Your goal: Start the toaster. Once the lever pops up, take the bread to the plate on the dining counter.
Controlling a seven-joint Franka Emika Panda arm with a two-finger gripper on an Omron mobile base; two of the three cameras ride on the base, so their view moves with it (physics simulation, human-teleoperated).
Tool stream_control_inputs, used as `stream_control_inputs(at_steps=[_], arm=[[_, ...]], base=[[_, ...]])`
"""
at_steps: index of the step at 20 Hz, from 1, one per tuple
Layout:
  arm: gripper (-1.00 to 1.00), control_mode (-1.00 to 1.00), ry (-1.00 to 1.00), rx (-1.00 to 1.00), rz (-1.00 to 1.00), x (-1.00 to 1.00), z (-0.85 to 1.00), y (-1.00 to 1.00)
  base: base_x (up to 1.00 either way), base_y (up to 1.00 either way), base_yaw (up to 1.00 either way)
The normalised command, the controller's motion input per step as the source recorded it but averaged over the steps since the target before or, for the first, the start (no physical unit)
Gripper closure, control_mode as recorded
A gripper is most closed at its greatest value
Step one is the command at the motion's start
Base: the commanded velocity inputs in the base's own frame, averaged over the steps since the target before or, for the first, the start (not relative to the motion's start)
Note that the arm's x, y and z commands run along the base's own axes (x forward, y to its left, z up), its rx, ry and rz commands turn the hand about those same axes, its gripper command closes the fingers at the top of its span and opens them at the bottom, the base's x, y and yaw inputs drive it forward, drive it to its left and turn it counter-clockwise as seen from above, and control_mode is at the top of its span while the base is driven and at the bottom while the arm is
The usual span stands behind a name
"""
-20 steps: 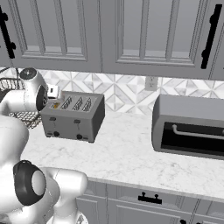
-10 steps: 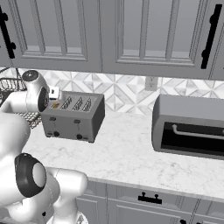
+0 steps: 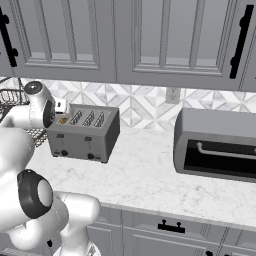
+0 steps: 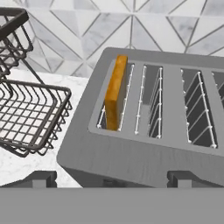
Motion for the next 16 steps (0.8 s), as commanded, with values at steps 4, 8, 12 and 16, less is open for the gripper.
stream_control_inputs(at_steps=[4, 8, 12, 16], arm=[[-1.00, -1.00, -0.03, 0.00, 0.00, 0.31, -0.03, 0.04], [-1.00, -1.00, -0.04, 0.00, 0.00, 0.26, -0.13, 0.00], [-1.00, -1.00, -0.11, 0.00, 0.00, 0.05, -0.18, 0.00], [-1.00, -1.00, -0.12, 0.00, 0.00, 0.00, -0.12, 0.02]], base=[[0.00, 0.00, 0.00], [0.00, 0.00, 0.00], [0.00, 0.00, 0.00], [0.00, 0.00, 0.00]])
